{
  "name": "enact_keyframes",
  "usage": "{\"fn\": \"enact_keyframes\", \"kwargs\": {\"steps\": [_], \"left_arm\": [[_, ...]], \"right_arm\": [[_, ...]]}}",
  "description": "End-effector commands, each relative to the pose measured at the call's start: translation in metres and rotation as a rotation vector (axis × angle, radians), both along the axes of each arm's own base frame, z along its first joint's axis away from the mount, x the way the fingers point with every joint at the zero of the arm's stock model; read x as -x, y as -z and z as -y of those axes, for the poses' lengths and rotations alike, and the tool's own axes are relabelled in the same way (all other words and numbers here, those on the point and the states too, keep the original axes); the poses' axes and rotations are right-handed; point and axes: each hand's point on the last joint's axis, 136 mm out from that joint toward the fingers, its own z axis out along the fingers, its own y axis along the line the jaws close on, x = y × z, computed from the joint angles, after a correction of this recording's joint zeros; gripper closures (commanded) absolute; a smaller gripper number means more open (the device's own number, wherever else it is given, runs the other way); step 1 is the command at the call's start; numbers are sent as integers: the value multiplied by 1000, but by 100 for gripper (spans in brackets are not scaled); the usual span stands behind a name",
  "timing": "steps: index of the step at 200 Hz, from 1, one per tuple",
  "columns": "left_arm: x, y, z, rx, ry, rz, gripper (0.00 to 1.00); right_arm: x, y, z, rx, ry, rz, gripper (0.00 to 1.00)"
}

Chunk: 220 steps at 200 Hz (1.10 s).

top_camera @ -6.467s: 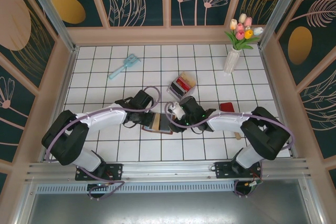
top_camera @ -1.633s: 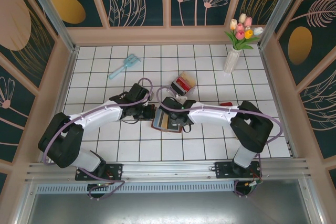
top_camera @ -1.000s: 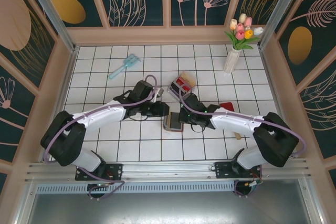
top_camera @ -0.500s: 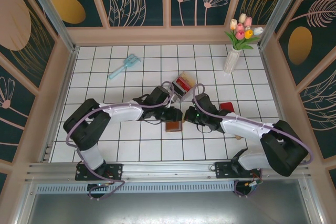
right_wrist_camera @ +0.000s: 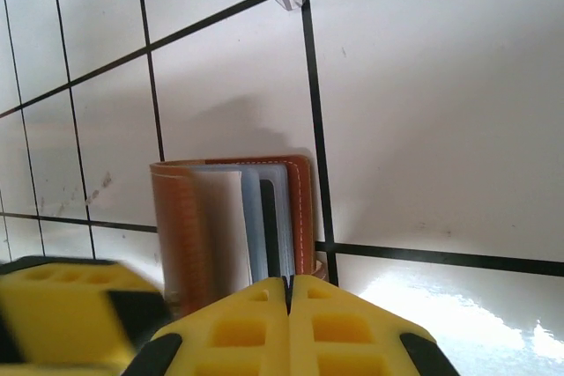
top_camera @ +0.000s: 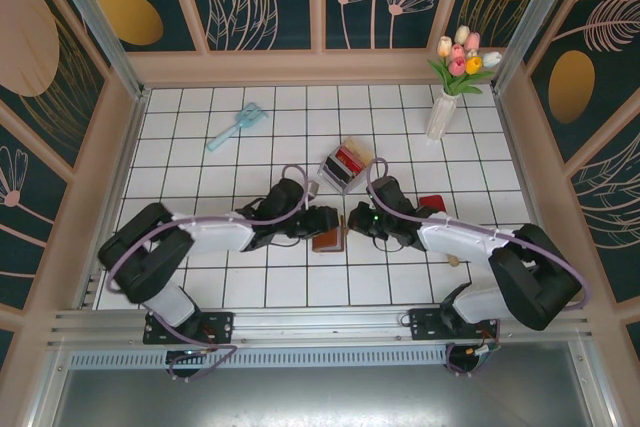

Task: Put the credit cards into the card holder
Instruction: Close the card holder at the center of the table.

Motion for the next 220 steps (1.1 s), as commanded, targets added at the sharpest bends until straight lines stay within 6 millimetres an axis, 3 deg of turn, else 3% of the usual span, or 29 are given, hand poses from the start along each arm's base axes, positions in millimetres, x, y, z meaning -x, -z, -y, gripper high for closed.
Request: {"fn": "enact_keyframes", "kwargs": {"steps": [1, 15, 32, 50, 89, 123, 178, 220], "left_arm": [[-13, -38, -11, 36, -91, 125, 52], [-12, -41, -26, -18, -113, 157, 50], [-14, -24, -53, -163, -180, 147, 50], [-13, -7, -69, -249, -204, 120, 58], [-10, 18, -53, -258, -129, 54, 61], [-8, 36, -53, -295, -120, 12, 66], [-7, 36, -29, -219, -49, 16, 61], [-6, 64, -34, -318, -51, -30, 65]], "right_arm": [[-10, -12, -4, -25, 4, 20, 99], [-12, -13, -2, -16, 8, 24, 99], [-13, -14, -1, -7, 2, 33, 99], [-13, -16, -2, -6, -7, 38, 99], [-13, -16, -4, -12, -23, 39, 98], [-12, -15, -5, -12, -29, 33, 98], [-8, -15, -11, -38, -58, 24, 97], [-7, -22, -17, -79, -77, 27, 92]]}}
